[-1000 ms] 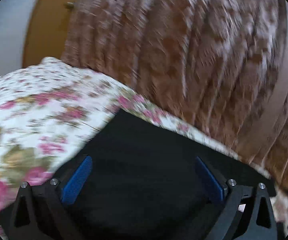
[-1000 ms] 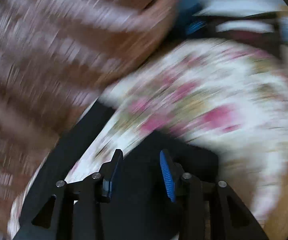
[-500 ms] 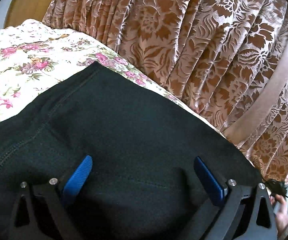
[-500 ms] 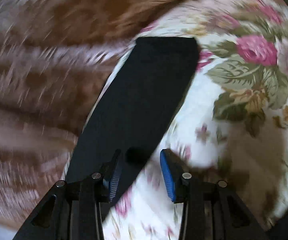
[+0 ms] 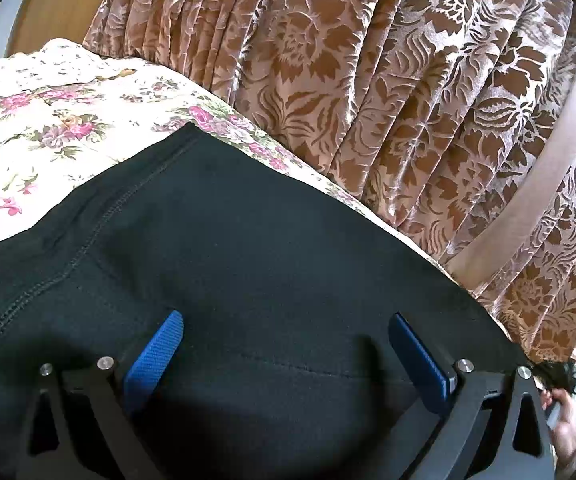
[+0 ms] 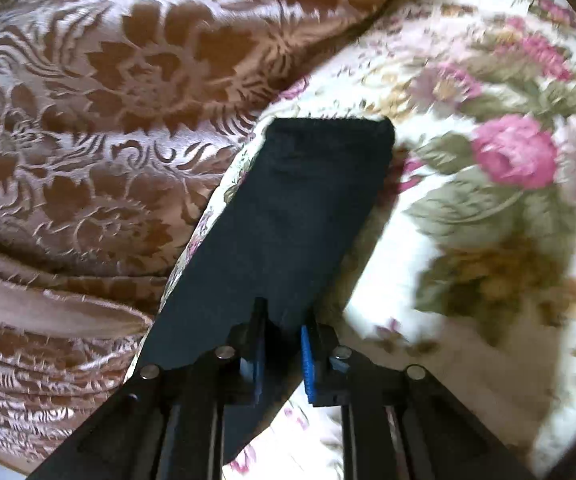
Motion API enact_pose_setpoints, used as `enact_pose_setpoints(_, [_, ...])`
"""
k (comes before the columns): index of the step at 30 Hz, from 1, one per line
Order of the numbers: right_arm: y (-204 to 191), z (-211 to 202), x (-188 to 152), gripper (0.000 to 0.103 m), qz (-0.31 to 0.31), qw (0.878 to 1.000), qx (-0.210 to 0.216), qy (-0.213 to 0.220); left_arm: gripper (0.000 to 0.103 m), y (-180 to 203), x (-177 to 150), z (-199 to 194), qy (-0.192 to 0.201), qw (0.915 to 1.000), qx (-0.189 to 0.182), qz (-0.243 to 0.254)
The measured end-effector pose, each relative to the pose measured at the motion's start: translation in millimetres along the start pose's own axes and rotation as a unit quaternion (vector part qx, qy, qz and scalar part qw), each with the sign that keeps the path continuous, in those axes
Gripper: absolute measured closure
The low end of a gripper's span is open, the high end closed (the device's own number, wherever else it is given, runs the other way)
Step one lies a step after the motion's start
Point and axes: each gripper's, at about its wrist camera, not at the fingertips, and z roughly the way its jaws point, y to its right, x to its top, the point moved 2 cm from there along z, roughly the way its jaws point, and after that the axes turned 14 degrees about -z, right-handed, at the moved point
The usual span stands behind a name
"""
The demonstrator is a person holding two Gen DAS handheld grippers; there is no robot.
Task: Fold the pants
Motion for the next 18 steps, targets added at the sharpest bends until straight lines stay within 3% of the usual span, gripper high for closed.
enact_pose_setpoints(7, [11, -54, -18, 0.092, -0.029, 0.999, -0.024, 0.018, 0.001, 0, 2, -2, -0.002, 0.9999, -0.010, -0.012])
enact_pose_setpoints(9, [19, -62, -25, 0.089, -0.056, 0.995, -0.083, 0.010, 0.000, -1, 2, -3, -0.002, 0.9998, -0.012, -0.017])
enact_pose_setpoints(10, [23, -63, -28, 0.080, -0.063, 0.992, -0.108, 0.003, 0.000, -1, 1, -3, -0.002, 0.9998, -0.011, -0.017])
enact_pose_setpoints(11, [29, -63, -32, 0.073, -0.073, 0.986, -0.151, -0.013, 0.000, 0, 1, -3, -0.003, 0.9998, -0.009, -0.016])
enact_pose_setpoints(12, [34, -63, -35, 0.072, -0.088, 0.976, -0.198, -0.026, 0.001, 0, 1, -3, -0.003, 0.9998, -0.009, -0.016])
enact_pose_setpoints(13, [36, -68, -38, 0.072, -0.103, 0.970, -0.217, -0.024, 0.000, -1, 2, -3, -0.004, 0.9998, -0.010, -0.017])
enact_pose_setpoints(16, [24, -89, -51, 0.072, -0.152, 0.958, -0.245, -0.003, 0.000, -1, 1, -3, -0.004, 0.9998, -0.009, -0.016])
enact_pose_setpoints(18, [8, -100, -60, 0.072, -0.194, 0.951, -0.237, 0.028, 0.001, 0, 1, -3, -0.005, 0.9999, -0.002, -0.013])
